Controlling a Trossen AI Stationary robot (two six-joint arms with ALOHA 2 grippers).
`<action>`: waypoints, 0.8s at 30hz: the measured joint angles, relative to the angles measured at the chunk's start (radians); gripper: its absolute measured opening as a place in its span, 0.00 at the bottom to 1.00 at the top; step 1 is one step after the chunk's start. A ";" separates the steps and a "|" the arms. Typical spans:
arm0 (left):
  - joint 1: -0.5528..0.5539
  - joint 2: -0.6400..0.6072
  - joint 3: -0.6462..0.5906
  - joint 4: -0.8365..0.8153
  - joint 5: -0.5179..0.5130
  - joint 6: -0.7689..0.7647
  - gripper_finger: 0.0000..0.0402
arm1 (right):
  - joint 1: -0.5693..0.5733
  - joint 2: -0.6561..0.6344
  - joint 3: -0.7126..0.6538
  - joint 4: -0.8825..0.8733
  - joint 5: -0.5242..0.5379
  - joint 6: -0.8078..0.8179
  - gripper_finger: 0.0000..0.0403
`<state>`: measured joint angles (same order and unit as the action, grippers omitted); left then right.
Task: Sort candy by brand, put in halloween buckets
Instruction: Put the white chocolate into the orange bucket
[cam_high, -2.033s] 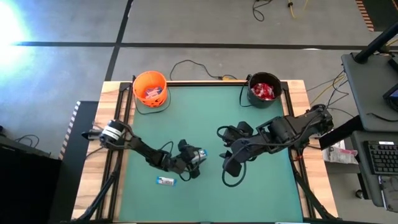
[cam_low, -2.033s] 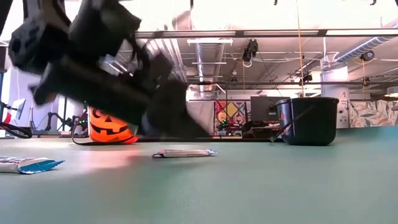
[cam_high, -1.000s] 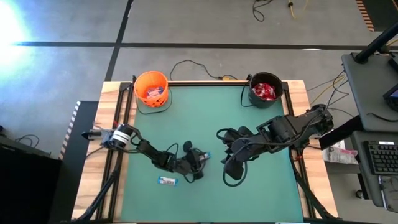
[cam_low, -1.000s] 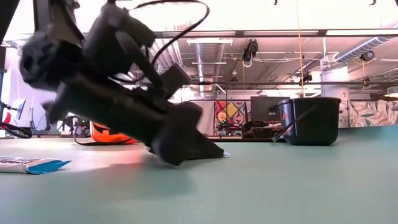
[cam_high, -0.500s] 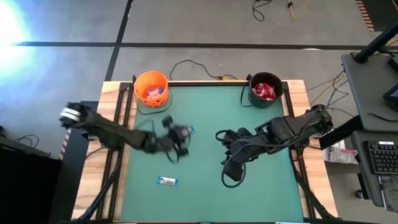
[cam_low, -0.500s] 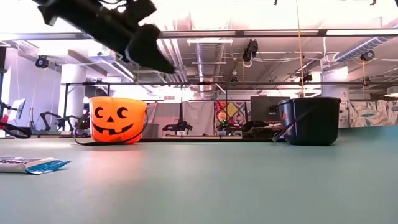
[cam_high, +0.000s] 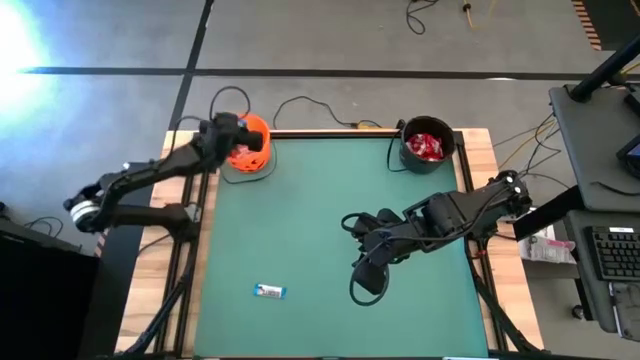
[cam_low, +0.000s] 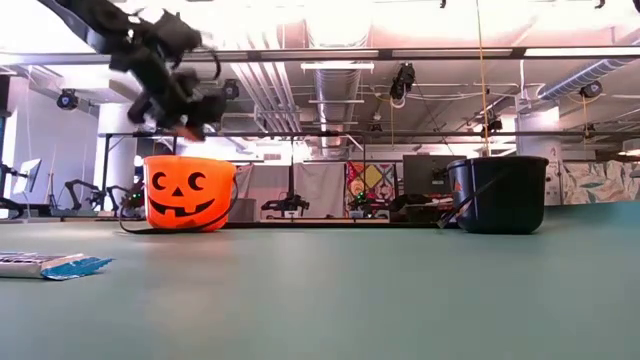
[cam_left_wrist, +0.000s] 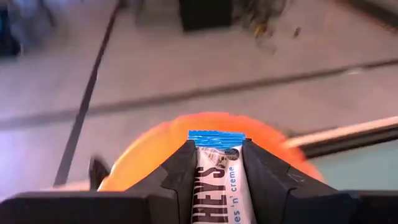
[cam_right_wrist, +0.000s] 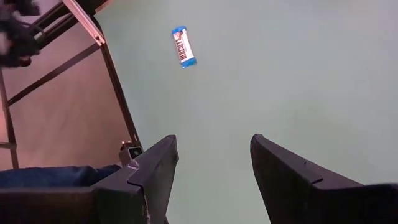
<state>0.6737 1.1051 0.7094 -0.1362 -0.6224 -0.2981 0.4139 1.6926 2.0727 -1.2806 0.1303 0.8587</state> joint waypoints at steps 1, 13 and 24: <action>0.046 0.015 0.004 -0.025 0.043 -0.016 0.25 | 0.001 0.000 0.000 0.001 0.000 0.005 0.49; 0.201 0.204 0.234 -0.570 0.141 -0.227 0.44 | 0.001 0.000 0.000 0.007 0.000 0.056 0.49; -0.086 0.116 0.523 -0.691 0.434 -0.146 0.51 | 0.011 0.000 -0.001 0.009 0.001 0.119 0.49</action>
<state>0.5876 1.2212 1.2324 -0.8276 -0.1884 -0.4437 0.4250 1.6926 2.0720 -1.2713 0.1314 0.9773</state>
